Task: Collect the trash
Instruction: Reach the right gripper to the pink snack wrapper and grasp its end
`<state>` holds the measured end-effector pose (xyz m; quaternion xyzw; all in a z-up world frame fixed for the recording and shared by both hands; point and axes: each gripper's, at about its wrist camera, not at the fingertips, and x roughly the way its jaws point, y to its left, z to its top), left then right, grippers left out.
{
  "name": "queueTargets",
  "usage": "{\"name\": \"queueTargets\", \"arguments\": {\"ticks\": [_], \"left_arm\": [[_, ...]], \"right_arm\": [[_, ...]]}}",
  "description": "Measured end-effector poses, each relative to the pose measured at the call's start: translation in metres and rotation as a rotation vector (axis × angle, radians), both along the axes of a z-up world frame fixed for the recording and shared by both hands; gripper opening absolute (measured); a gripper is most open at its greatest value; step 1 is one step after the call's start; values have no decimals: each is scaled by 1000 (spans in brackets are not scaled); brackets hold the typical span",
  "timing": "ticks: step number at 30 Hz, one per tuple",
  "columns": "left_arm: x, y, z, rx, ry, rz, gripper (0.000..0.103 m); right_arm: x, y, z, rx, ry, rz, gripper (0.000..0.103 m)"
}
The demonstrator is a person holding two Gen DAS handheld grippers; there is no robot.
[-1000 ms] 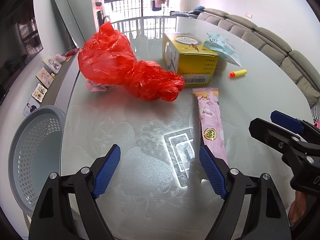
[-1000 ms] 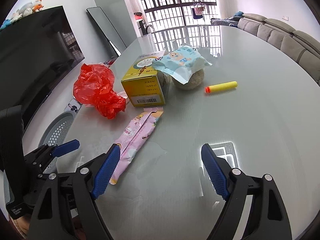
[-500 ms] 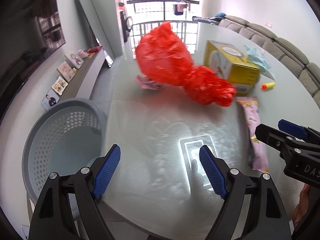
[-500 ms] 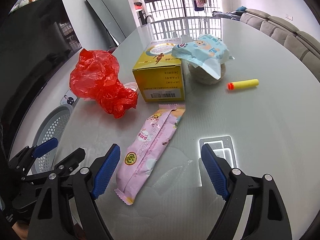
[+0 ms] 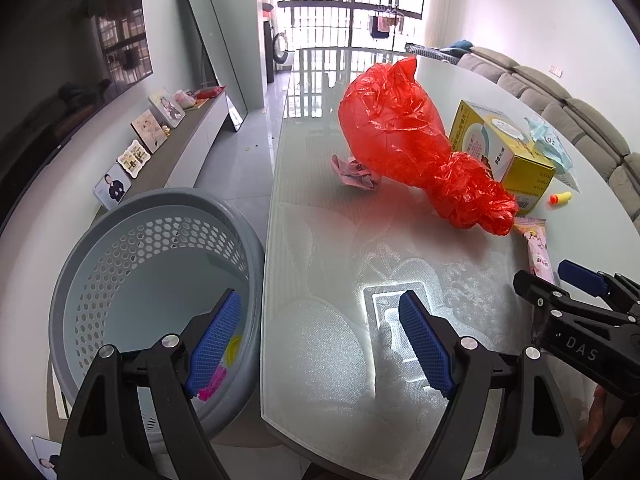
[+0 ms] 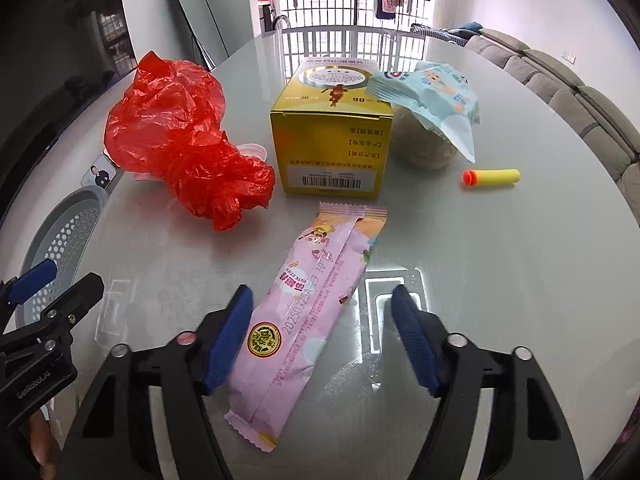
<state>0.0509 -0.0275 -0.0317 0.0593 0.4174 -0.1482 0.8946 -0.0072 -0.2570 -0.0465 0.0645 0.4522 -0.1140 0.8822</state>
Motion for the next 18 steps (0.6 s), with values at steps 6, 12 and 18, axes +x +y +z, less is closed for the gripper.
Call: {"name": "queueTargets", "arguments": {"ticks": [6, 12, 18], "left_arm": [[4, -7, 3, -24, 3, -7, 80], [6, -21, 12, -51, -15, -20, 85], [13, -45, 24, -71, -29, -31, 87]], "right_arm": [[-5, -2, 3, 8, -18, 25, 31], [-19, -22, 11, 51, -62, 33, 26], [-36, -48, 21, 63, -108, -6, 26]]}}
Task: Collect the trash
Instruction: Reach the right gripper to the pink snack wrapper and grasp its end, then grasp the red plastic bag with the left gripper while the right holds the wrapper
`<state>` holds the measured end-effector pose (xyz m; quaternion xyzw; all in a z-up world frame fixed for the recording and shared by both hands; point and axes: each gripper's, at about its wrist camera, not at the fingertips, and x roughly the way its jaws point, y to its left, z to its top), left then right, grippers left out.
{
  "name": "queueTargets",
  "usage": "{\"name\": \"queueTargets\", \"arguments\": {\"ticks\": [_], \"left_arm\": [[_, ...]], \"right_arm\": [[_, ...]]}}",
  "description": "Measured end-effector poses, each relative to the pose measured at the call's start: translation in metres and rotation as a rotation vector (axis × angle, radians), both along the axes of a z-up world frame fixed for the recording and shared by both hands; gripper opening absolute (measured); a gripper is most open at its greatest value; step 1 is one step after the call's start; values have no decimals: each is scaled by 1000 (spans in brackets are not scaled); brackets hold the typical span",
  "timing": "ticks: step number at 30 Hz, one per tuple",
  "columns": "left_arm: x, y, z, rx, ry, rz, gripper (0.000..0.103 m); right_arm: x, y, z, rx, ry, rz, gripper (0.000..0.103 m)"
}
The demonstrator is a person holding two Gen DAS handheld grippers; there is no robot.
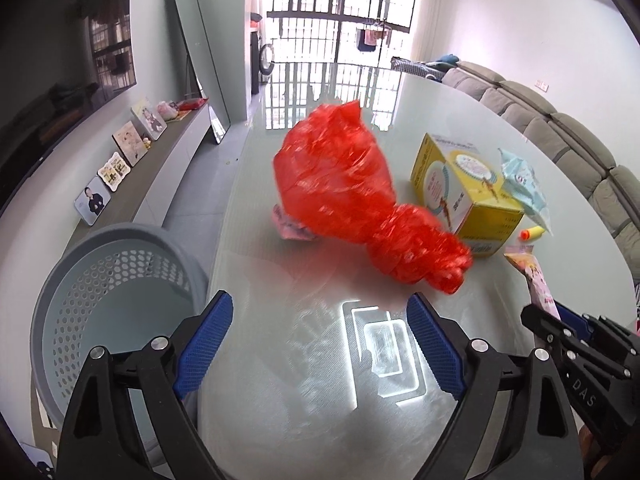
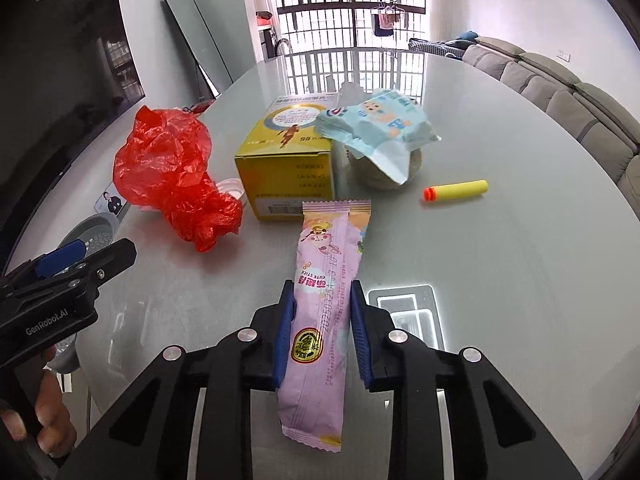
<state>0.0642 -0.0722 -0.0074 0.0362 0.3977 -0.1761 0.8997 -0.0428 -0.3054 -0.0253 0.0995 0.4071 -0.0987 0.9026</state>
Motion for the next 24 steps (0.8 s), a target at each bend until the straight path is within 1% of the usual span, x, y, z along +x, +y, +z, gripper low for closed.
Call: {"name": "queueTargets", "arguments": {"ticks": [5, 7, 11, 14, 18, 20, 21, 22, 24], "left_arm": [[12, -15, 13, -28, -17, 5, 91], [19, -21, 15, -39, -13, 4, 93], [32, -36, 9, -39, 17, 8, 93], [41, -43, 2, -51, 60, 14, 93], [46, -49, -5, -38, 66, 27, 93], [46, -51, -8, -28, 62, 33, 91], [46, -51, -9, -28, 64, 35, 85], [46, -50, -10, -36, 69, 32, 74], [46, -48, -10, -56, 74, 33, 66]], "right_arm": [[-11, -19, 0, 18, -12, -29, 26], [-15, -26, 0, 24, -15, -35, 26], [-20, -32, 1, 35, -26, -45, 26], [-20, -34, -1, 46, -28, -48, 26], [-21, -33, -2, 55, -33, -46, 26], [-19, -30, -2, 59, -30, -44, 26], [-18, -31, -3, 61, -29, -45, 26], [-18, -32, -3, 62, -28, -45, 26], [-18, -33, -2, 63, -30, -46, 26]]}}
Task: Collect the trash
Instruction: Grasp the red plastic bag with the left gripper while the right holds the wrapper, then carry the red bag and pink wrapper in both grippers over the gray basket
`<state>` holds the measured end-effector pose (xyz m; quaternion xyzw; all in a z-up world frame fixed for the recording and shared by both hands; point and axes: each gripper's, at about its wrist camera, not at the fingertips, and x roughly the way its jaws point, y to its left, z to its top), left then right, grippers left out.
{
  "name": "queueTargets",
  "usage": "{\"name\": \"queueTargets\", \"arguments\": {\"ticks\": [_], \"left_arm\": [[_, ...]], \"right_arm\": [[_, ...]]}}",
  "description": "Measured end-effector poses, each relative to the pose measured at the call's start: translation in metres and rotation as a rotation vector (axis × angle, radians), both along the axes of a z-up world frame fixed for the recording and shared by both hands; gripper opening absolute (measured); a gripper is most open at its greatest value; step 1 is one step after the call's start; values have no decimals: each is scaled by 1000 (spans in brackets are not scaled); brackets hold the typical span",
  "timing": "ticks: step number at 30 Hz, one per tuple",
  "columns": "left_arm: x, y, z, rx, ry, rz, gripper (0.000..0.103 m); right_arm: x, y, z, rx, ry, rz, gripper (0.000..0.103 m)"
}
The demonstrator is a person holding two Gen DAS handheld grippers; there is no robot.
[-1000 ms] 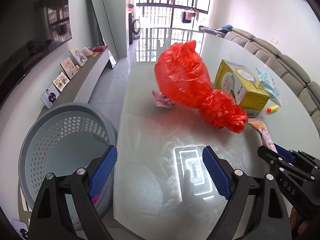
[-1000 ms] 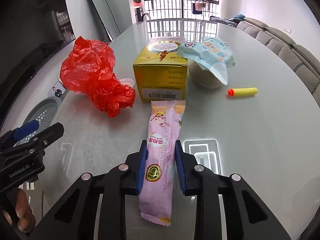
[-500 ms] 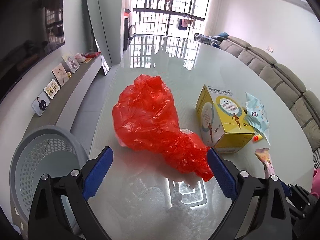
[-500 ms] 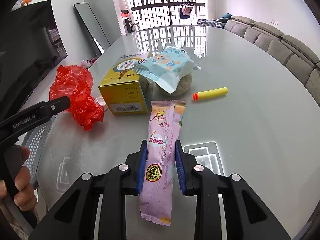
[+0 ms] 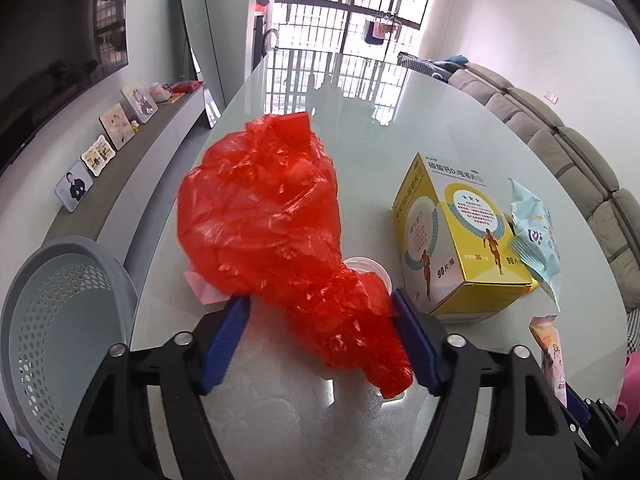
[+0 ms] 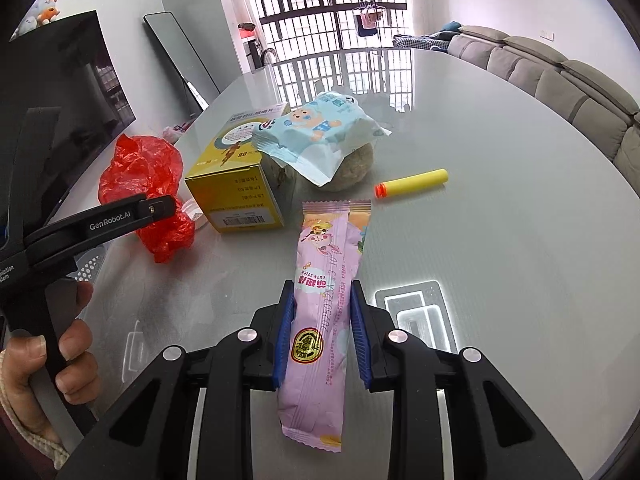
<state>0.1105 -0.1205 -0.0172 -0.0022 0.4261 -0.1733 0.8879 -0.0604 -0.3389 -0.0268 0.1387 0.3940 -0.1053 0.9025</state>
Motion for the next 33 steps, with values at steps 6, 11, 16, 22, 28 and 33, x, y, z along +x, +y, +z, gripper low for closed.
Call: {"name": "queueTargets", "arguments": {"ticks": [6, 11, 16, 22, 28, 33], "left_arm": [[-8, 4, 3, 6, -14, -25, 38], [-19, 14, 10, -2, -33, -30, 31], [-32, 31, 26, -10, -78, -24, 31], [-46, 55, 41, -16, -112, -8, 31], [-53, 91, 42, -6, -126, 43, 31], [-53, 127, 34, 19, -120, 104, 31]], "right_arm": [[-1, 1, 0, 1, -5, -1, 26], [-4, 4, 5, -6, -17, 7, 26], [-8, 10, 10, -15, -34, 20, 26], [-8, 25, 16, -27, -46, 60, 26], [1, 51, 24, -42, -58, 130, 26], [17, 84, 27, -48, -58, 219, 26]]}}
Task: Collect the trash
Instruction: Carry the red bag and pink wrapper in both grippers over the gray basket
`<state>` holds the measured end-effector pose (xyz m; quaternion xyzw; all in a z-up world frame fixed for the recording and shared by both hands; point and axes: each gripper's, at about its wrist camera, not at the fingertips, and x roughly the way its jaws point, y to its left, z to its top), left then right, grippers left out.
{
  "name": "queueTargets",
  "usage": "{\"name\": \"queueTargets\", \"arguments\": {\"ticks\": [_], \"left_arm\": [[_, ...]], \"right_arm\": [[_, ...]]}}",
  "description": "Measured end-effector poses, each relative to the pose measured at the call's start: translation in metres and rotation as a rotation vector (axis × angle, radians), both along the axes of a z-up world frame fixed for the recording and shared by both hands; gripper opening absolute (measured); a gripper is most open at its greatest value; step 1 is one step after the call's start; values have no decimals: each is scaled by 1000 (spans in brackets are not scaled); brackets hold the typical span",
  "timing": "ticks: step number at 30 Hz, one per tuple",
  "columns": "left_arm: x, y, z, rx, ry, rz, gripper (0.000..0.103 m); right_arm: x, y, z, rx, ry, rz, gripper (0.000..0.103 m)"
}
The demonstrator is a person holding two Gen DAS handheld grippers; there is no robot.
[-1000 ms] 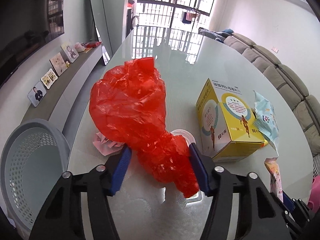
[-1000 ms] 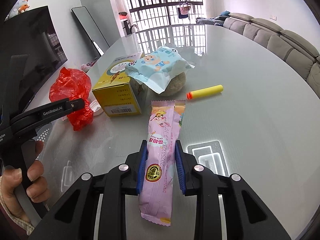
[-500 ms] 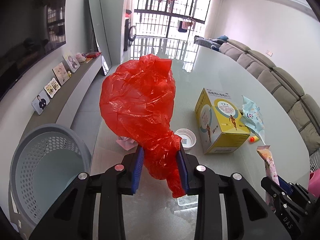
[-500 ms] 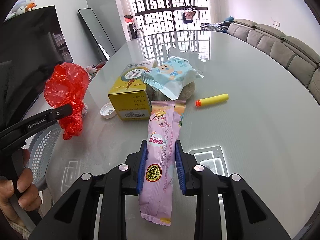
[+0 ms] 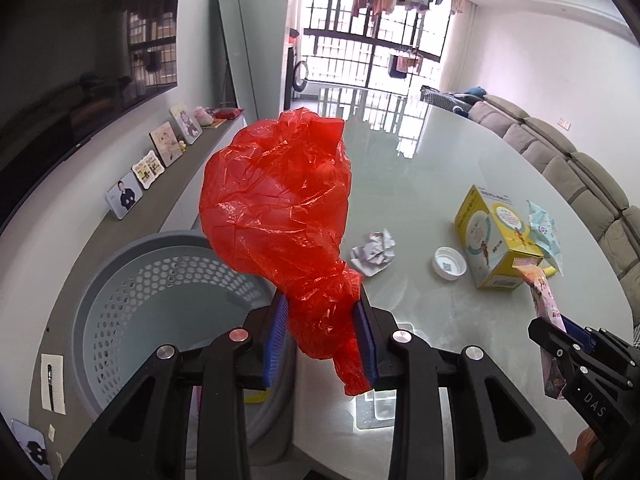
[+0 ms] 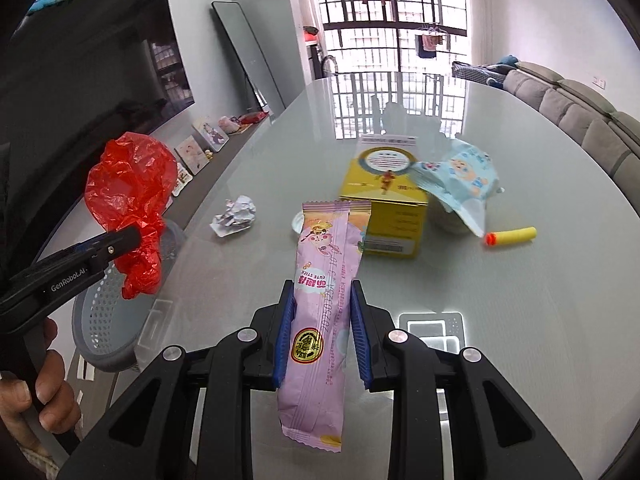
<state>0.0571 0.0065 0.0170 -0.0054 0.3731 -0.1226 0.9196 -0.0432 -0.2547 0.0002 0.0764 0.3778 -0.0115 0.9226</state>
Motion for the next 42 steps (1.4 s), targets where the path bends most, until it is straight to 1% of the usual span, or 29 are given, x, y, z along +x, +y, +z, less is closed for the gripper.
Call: {"name": "queueTargets", "arguments": {"ticks": [7, 12, 23, 26, 32, 39, 41, 42], "left_arm": [[5, 56, -22, 31, 47, 96, 31], [6, 86, -39, 45, 75, 150, 31], [1, 143, -69, 80, 148, 263, 31], [1, 153, -80, 76, 178, 285, 31], [2, 163, -86, 53, 201, 296, 31], [3, 162, -87, 46, 206, 299, 34], [3, 163, -85, 43, 205, 302, 35], [4, 163, -85, 44, 204, 304, 37]], "right_arm": [[32, 58, -3, 2, 21, 161, 26], [54, 102, -4, 7, 30, 270, 26], [94, 176, -10, 0, 58, 443, 26], [103, 195, -14, -3, 78, 492, 26], [122, 219, -23, 1, 102, 540, 26], [136, 230, -31, -1, 110, 546, 27], [130, 225, -32, -1, 105, 544, 29], [127, 221, -32, -1, 103, 542, 32]]}}
